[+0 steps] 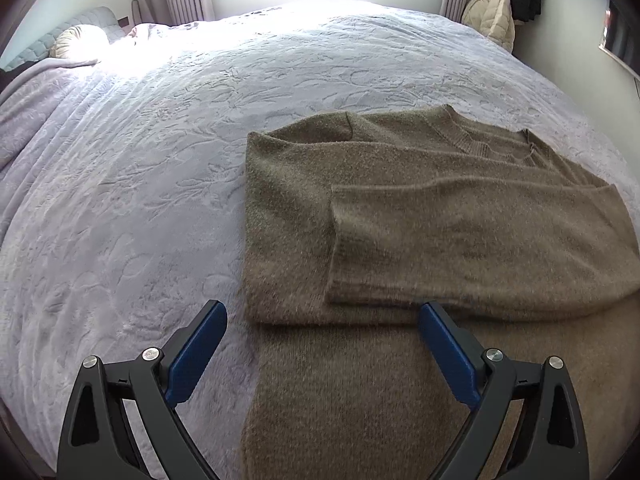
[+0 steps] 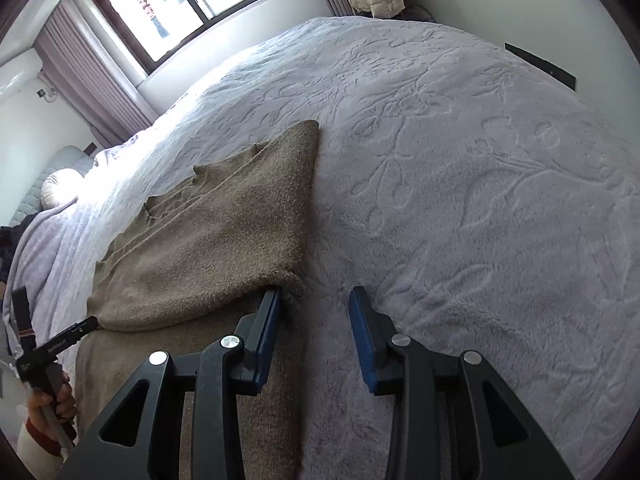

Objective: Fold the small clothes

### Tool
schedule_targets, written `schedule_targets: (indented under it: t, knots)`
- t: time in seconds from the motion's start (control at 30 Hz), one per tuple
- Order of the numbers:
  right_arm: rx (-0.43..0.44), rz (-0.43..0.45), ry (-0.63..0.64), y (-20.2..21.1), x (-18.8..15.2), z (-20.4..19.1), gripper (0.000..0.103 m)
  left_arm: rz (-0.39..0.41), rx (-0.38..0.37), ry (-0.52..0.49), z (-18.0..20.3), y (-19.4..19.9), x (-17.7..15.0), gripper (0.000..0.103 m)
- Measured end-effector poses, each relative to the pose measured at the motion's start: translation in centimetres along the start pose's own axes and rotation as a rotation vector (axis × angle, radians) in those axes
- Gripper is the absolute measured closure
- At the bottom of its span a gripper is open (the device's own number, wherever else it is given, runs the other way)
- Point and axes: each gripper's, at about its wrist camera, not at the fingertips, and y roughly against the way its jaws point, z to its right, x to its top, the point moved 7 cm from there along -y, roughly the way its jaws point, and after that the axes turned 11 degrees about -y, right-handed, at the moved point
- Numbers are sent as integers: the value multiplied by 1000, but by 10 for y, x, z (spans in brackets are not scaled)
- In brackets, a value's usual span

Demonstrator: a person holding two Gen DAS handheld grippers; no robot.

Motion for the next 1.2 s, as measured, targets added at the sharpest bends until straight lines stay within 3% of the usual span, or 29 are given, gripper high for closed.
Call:
schedule_targets:
  t: [0.43, 0.93, 1.2]
  knots:
    - [76, -25, -37, 47, -32, -10, 48, 10, -28, -20, 8, 48, -35, 6]
    - [172, -54, 19, 107, -117, -23, 46, -28, -58, -29, -5, 90, -162, 6]
    - [237, -140, 100, 104, -171, -23, 46, 7, -166, -16, -12, 114, -210, 6]
